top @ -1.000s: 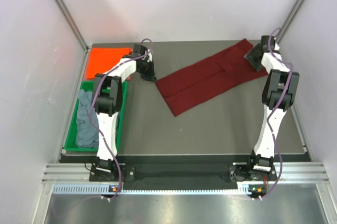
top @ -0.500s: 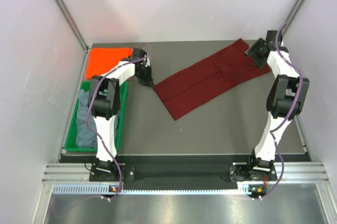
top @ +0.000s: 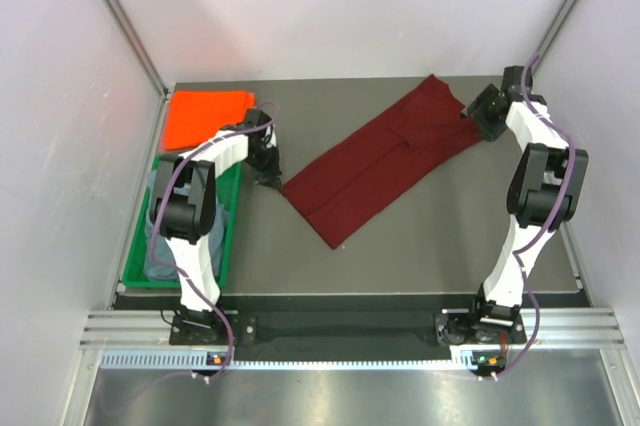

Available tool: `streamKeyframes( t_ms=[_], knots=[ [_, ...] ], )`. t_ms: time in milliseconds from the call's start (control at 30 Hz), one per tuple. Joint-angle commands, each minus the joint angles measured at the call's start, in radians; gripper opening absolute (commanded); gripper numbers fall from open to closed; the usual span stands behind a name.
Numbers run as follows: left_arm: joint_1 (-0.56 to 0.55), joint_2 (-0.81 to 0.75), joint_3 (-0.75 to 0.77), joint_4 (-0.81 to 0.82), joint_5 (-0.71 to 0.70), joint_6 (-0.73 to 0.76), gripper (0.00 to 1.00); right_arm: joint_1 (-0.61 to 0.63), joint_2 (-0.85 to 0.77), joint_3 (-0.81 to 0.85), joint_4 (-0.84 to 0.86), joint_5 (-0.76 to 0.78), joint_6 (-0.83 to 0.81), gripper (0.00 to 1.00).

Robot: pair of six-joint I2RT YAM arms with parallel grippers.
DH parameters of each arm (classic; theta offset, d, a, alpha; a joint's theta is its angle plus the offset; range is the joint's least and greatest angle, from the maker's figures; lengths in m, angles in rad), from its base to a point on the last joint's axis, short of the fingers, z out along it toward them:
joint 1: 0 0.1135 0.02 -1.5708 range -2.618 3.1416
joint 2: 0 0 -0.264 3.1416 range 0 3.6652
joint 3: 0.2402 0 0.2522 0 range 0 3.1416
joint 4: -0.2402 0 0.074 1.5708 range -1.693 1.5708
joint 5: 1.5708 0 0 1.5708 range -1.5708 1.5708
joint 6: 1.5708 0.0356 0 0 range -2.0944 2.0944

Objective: Fold and stack the t-shirts
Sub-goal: Fold the tshirt

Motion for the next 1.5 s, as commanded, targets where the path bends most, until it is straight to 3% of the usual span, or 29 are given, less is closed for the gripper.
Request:
streamKeyframes(
  t_ms=[0, 133, 333, 533, 600, 800, 867, 1000, 1267, 1467],
  knots=[
    [-0.002, -0.084, -0.086, -0.087, -0.008, -0.001, 0.00, 0.004, -0.026, -0.021, 0.015, -0.003, -0.014, 0.65],
    [-0.031, -0.152, -0.172, -0.083, -0.003, -0.025, 0.00, 0.005, -0.005, -0.038, 0.090, -0.032, -0.049, 0.66],
    [-0.053, -0.243, -0.285, -0.075, 0.053, -0.015, 0.00, 0.036, 0.075, 0.034, 0.040, -0.089, -0.126, 0.64],
    [-0.057, -0.313, -0.350, -0.064, 0.096, -0.028, 0.00, 0.035, 0.049, -0.059, 0.131, -0.055, -0.141, 0.62],
    [-0.059, -0.336, -0.356, -0.069, 0.096, -0.034, 0.00, 0.015, 0.061, -0.051, 0.164, -0.049, -0.170, 0.58],
    [-0.068, -0.387, -0.396, -0.060, 0.101, -0.074, 0.00, -0.087, 0.093, -0.076, 0.305, -0.256, -0.167, 0.50],
    [-0.071, -0.404, -0.446, -0.041, 0.104, -0.100, 0.00, -0.096, 0.116, -0.071, 0.332, -0.305, -0.175, 0.40],
    [-0.077, -0.408, -0.491, -0.027, 0.101, -0.123, 0.00, -0.131, 0.195, -0.025, 0.340, -0.376, -0.169, 0.31],
    [-0.099, -0.451, -0.492, -0.056, 0.057, -0.138, 0.00, -0.154, 0.268, -0.041, 0.500, -0.505, -0.053, 0.36],
    [-0.117, -0.477, -0.531, -0.060, 0.030, -0.152, 0.00, -0.142, 0.273, -0.078, 0.587, -0.514, -0.010, 0.39]
  ],
)
